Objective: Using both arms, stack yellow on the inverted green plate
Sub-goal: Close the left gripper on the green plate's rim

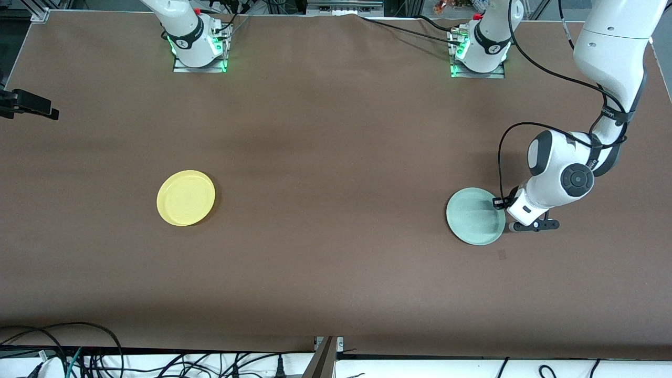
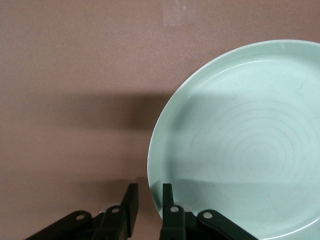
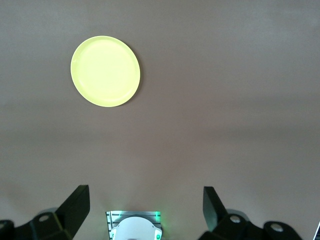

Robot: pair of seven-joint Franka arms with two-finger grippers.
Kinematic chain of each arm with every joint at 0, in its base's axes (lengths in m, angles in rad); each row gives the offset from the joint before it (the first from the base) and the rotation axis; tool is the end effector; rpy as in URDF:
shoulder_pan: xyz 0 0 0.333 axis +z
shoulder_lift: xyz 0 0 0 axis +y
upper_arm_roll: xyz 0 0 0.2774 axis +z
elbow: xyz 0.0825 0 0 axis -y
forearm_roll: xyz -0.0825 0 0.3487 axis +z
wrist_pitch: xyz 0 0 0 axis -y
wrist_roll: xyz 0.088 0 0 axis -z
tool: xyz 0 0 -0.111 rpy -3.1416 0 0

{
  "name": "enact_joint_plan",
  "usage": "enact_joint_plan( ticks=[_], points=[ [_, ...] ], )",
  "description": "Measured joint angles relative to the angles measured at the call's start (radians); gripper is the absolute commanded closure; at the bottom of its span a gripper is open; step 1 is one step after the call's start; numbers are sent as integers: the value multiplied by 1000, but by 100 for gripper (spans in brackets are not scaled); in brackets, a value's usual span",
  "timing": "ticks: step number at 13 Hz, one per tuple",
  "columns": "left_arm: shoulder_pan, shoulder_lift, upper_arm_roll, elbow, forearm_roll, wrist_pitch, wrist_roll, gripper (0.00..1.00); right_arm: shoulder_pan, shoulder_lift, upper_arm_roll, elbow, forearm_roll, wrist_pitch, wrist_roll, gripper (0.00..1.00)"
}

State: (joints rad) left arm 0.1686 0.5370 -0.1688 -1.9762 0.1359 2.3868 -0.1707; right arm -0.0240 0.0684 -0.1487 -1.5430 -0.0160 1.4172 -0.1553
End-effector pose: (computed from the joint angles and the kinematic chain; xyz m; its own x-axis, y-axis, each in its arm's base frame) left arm 0.5590 0.0013 0.1784 0.9899 0.0845 -0.1141 0.0834 -0.9964 -0.0145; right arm 0.5102 -0.0886 0.5469 0.9808 -0.0182 -0.1939 -0.0193 -0.9998 -0.0039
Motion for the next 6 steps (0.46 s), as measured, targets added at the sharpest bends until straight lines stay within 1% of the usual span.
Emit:
enact_joint_plan(
  ticks=[4,5,6],
  points=[
    [0,-2,0,0,0,0,0,73,0,0,1,0,0,0,0,0],
    [0,-2,0,0,0,0,0,74,0,0,1,0,0,0,0,0],
    [0,-2,0,0,0,0,0,78,0,0,1,0,0,0,0,0]
  ],
)
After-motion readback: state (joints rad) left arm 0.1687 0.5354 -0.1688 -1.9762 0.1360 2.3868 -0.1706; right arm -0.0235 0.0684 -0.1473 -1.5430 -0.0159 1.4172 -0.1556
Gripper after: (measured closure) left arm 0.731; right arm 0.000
